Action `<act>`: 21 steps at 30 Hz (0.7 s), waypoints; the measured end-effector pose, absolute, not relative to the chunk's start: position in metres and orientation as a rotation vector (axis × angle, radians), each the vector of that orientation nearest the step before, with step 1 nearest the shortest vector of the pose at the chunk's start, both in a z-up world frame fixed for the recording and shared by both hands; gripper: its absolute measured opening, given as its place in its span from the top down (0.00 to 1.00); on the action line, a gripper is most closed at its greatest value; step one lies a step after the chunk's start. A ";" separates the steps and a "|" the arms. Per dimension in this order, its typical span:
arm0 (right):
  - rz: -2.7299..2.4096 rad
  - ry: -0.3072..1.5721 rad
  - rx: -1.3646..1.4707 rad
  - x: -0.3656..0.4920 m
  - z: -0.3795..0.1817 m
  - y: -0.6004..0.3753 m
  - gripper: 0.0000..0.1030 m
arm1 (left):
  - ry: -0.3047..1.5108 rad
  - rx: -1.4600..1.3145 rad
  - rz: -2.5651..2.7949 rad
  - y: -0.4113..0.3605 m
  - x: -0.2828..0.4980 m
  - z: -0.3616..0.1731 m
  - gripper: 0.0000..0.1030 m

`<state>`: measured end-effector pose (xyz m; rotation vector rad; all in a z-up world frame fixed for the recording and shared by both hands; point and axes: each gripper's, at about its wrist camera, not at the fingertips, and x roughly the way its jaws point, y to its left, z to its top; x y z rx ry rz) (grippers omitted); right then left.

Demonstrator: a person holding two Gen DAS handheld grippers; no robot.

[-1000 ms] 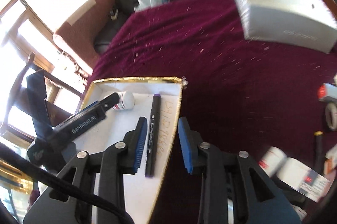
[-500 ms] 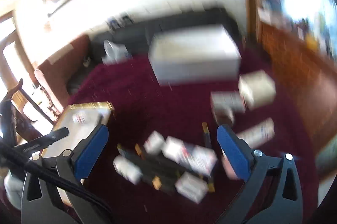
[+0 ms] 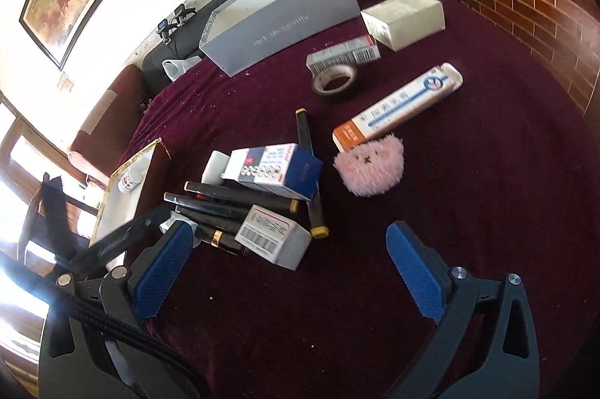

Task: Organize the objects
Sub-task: 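Return both grippers to the pile and grasp another white pill bottle with the left gripper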

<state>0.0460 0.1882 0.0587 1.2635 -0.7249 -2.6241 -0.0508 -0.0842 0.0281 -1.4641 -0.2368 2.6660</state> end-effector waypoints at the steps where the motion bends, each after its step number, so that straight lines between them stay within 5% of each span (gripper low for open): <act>1: -2.618 -0.730 1.266 0.045 0.056 0.189 0.00 | -0.198 -1.485 2.636 -0.077 -0.054 0.025 0.35; 4: -2.588 -0.744 1.275 0.045 0.051 0.190 0.00 | -0.051 -1.476 2.530 -0.060 -0.043 0.020 0.37; 15: -2.560 -0.650 1.299 0.044 0.040 0.183 0.00 | -0.191 -1.368 2.319 -0.078 -0.002 0.041 0.41; 21: -2.549 -0.667 1.324 0.050 0.036 0.184 0.00 | 0.309 -1.177 2.318 -0.035 -0.002 0.034 0.41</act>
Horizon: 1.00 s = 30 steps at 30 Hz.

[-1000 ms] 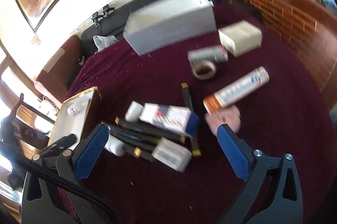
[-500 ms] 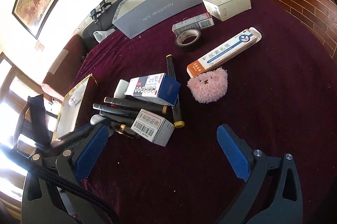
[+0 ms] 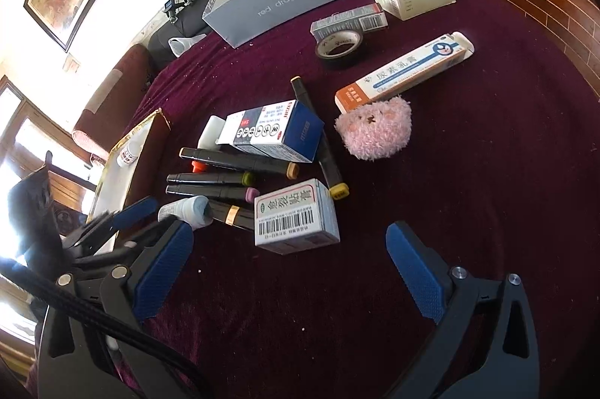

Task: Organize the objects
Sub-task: 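Return both grippers to the pile and grasp another white pill bottle with the left gripper, then grasp the white medicine box with barcode using the right gripper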

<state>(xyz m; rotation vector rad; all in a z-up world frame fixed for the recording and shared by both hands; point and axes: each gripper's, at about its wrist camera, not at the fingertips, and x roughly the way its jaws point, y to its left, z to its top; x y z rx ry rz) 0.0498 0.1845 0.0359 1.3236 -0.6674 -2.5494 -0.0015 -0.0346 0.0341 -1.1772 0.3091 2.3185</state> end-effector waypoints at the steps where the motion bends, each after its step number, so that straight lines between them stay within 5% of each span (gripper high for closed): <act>1: -2.553 -0.668 1.324 0.051 0.037 0.186 0.00 | 0.362 -1.173 2.303 -0.030 -0.001 0.030 0.41; 5: -2.550 -0.680 1.334 0.051 0.035 0.188 0.00 | 0.405 -1.230 2.235 -0.024 -0.001 0.020 0.42; 7: -2.543 -0.679 1.342 0.050 0.034 0.187 0.00 | 0.356 -1.249 2.206 -0.026 0.004 0.021 0.62; 9: -2.532 -0.671 1.352 0.049 0.031 0.186 0.00 | 0.337 -1.244 2.174 -0.026 0.011 0.024 0.65; 20: -2.560 -0.564 1.406 0.045 0.021 0.177 0.00 | 0.456 -1.189 2.209 0.015 0.003 0.016 0.64; 30: -2.690 -0.303 1.386 0.043 0.025 0.157 0.00 | 0.290 -1.193 2.266 -0.014 0.018 0.020 0.73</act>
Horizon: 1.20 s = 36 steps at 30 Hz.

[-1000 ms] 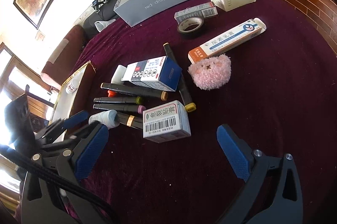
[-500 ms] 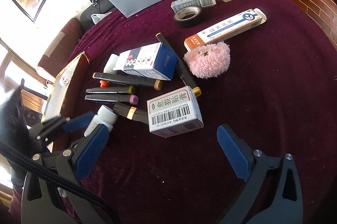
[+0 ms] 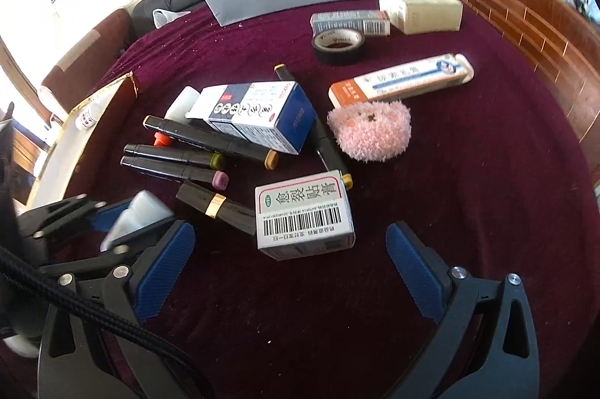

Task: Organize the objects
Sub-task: 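Grasp the white medicine box with barcode using the right gripper, then place the pill bottle and medicine box into the tray, opening both grippers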

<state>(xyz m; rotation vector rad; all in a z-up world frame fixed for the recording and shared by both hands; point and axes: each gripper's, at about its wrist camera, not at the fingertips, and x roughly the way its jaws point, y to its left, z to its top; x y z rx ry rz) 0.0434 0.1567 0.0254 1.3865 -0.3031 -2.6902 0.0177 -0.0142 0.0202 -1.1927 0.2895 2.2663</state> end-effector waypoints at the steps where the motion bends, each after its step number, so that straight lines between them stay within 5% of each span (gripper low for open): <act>1: -2.693 -0.291 1.386 0.043 0.025 0.156 0.01 | 0.261 -1.194 2.266 -0.020 0.021 0.022 0.73; 5: -2.697 -0.273 1.404 0.040 0.023 0.153 0.19 | 0.187 -1.213 2.261 -0.033 0.030 0.027 0.73; 7: -2.685 -0.266 1.428 0.039 0.021 0.151 0.48 | 0.142 -1.221 2.261 -0.041 0.034 0.029 0.73; 8: -2.677 -0.271 1.442 0.040 0.019 0.151 0.54 | 0.128 -1.220 2.263 -0.045 0.037 0.031 0.73; 24: -2.680 -0.288 1.278 0.073 0.068 0.125 0.55 | -0.029 -1.102 2.399 -0.129 0.074 0.080 0.72; 36: -2.477 -0.283 1.034 0.041 0.164 0.024 0.55 | -0.029 -1.099 2.673 -0.236 0.009 0.139 0.72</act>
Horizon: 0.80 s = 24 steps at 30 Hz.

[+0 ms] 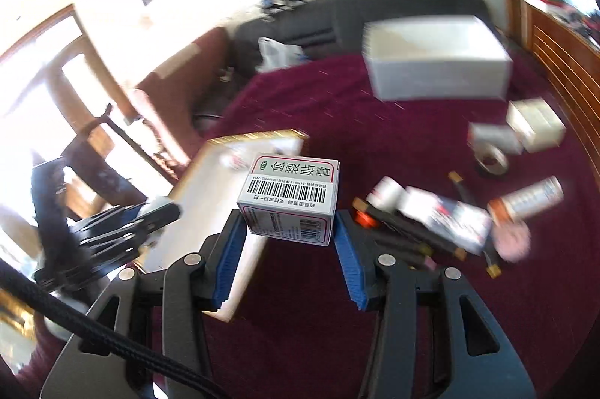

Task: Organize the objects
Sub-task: 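Place the pill bottle and medicine box into the tray, opening both grippers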

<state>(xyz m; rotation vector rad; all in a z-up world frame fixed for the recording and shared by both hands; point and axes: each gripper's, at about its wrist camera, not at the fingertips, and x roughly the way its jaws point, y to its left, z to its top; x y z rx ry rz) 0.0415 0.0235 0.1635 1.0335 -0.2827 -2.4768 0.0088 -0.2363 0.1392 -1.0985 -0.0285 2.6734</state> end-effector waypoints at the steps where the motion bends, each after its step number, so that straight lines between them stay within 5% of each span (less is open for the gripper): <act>1: -2.466 -0.270 1.022 0.035 0.170 0.013 0.55 | -0.025 -1.112 2.699 -0.247 -0.004 0.143 0.72; 6: -2.393 -0.229 1.063 -0.006 0.175 -0.044 0.54 | 0.016 -1.191 2.757 -0.272 -0.049 0.135 0.72; 24: -2.259 -0.110 1.442 -0.130 0.039 -0.156 0.54 | -0.121 -1.501 2.708 -0.314 -0.142 0.020 0.72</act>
